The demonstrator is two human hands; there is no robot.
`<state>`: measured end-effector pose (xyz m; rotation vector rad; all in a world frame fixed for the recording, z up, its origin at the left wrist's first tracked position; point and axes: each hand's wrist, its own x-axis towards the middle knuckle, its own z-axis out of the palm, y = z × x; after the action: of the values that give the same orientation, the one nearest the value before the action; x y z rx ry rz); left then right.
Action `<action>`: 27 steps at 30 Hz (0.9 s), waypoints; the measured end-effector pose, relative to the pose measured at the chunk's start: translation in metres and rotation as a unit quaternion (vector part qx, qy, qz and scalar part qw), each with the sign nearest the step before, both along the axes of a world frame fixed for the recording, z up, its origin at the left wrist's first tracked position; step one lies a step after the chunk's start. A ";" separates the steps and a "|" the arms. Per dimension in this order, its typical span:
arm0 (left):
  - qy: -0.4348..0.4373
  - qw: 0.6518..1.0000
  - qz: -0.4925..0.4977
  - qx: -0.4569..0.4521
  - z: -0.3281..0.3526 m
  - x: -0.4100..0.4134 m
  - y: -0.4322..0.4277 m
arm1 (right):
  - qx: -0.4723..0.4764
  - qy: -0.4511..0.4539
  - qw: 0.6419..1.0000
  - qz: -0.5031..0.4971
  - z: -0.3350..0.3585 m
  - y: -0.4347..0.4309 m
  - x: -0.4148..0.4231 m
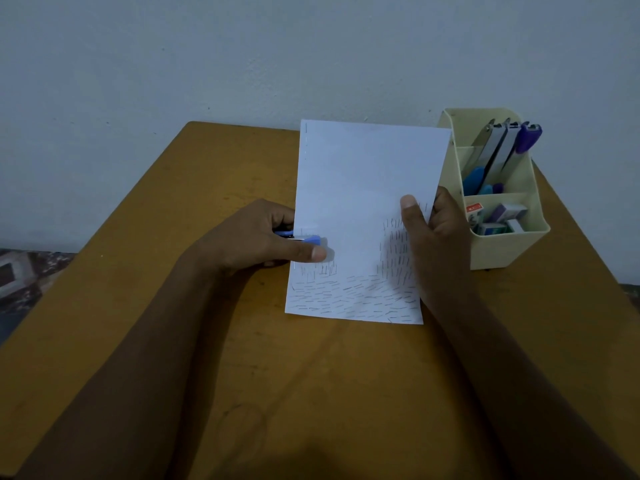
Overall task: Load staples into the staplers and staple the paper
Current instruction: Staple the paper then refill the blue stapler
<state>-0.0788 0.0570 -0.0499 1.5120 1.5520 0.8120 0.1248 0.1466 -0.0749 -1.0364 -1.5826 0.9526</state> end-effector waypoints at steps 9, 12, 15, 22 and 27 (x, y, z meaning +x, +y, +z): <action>-0.031 0.999 0.018 0.009 -0.003 0.002 0.000 | -0.004 0.004 1.000 0.011 0.000 -0.001 0.000; -0.039 0.999 0.023 0.006 -0.004 0.003 0.000 | -0.002 0.011 1.000 0.010 0.000 -0.001 0.000; -0.052 0.998 0.032 0.012 -0.007 0.005 0.002 | -0.002 0.014 1.000 0.009 0.000 -0.001 -0.001; -0.058 0.996 0.051 0.048 -0.007 0.009 0.001 | 0.000 0.017 1.000 0.010 -0.001 -0.001 0.000; -0.045 0.997 0.038 0.043 -0.004 0.011 0.000 | 0.004 0.023 1.000 0.005 -0.001 0.001 0.000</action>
<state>-0.0682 0.0571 -0.0540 1.4637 1.5319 0.9873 0.1247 0.1481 -0.0762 -0.9959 -1.5538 0.9686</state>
